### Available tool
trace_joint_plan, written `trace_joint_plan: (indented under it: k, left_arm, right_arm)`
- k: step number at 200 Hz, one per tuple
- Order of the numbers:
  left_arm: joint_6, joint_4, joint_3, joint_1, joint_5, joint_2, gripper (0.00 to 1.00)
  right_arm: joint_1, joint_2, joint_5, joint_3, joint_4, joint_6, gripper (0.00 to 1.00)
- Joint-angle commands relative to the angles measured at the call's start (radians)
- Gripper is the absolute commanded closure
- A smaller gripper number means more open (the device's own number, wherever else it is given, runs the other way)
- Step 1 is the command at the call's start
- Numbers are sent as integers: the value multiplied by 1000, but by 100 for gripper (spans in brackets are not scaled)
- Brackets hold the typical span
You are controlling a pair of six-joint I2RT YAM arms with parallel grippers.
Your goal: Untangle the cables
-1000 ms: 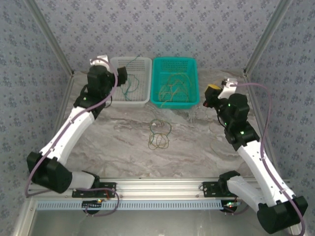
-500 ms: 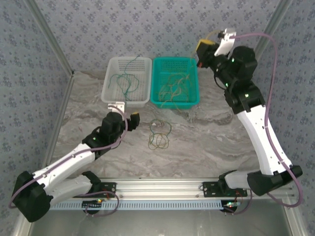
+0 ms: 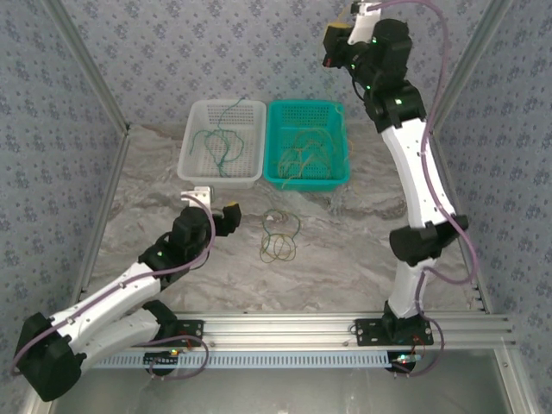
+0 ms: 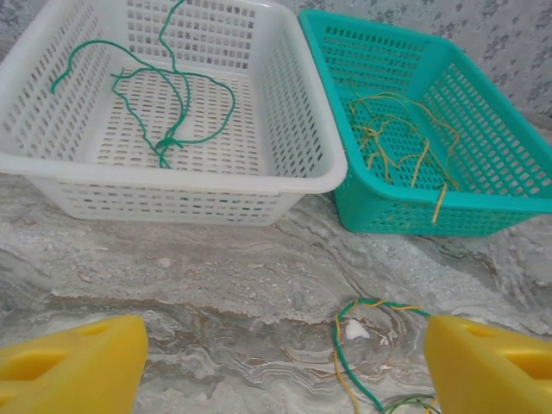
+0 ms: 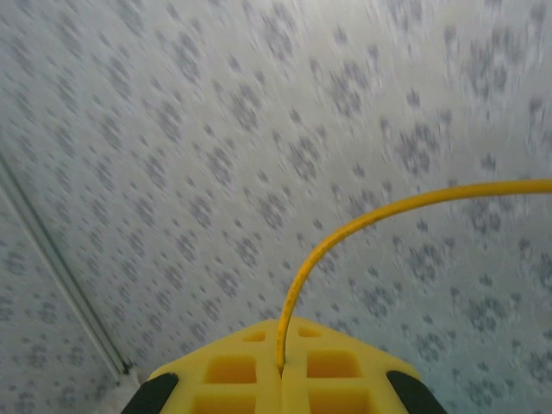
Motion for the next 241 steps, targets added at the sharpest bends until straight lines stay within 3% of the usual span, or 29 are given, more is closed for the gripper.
trace_joint_plan:
  k: [1, 31, 70, 133, 163, 203, 226, 241]
  left_arm:
    - [-31, 21, -44, -10, 27, -15, 15]
    - [-35, 13, -69, -10, 7, -14, 14]
    - [-18, 23, -81, -11, -39, -3, 11]
    - [-19, 27, -101, -11, -45, 3, 10]
    - [-13, 42, -98, -10, -36, 33, 10]
    - [2, 47, -54, -10, -12, 106, 10]
    - [8, 46, -28, -10, -12, 141, 9]
    - [8, 46, -19, -6, -19, 161, 9]
  right_arm:
    - [-7, 38, -24, 44, -91, -2, 100]
    - [4, 37, 0, -85, -81, -29, 100]
    - [2, -19, 68, -438, 73, -27, 100]
    - [21, 49, 87, -665, 120, -27, 100]
    - [53, 142, 33, -657, 94, -55, 100]
    - [65, 332, -7, -405, -95, -82, 100]
    - [69, 332, 26, -359, -122, -93, 100]
    - [70, 304, 54, -331, -155, -98, 74]
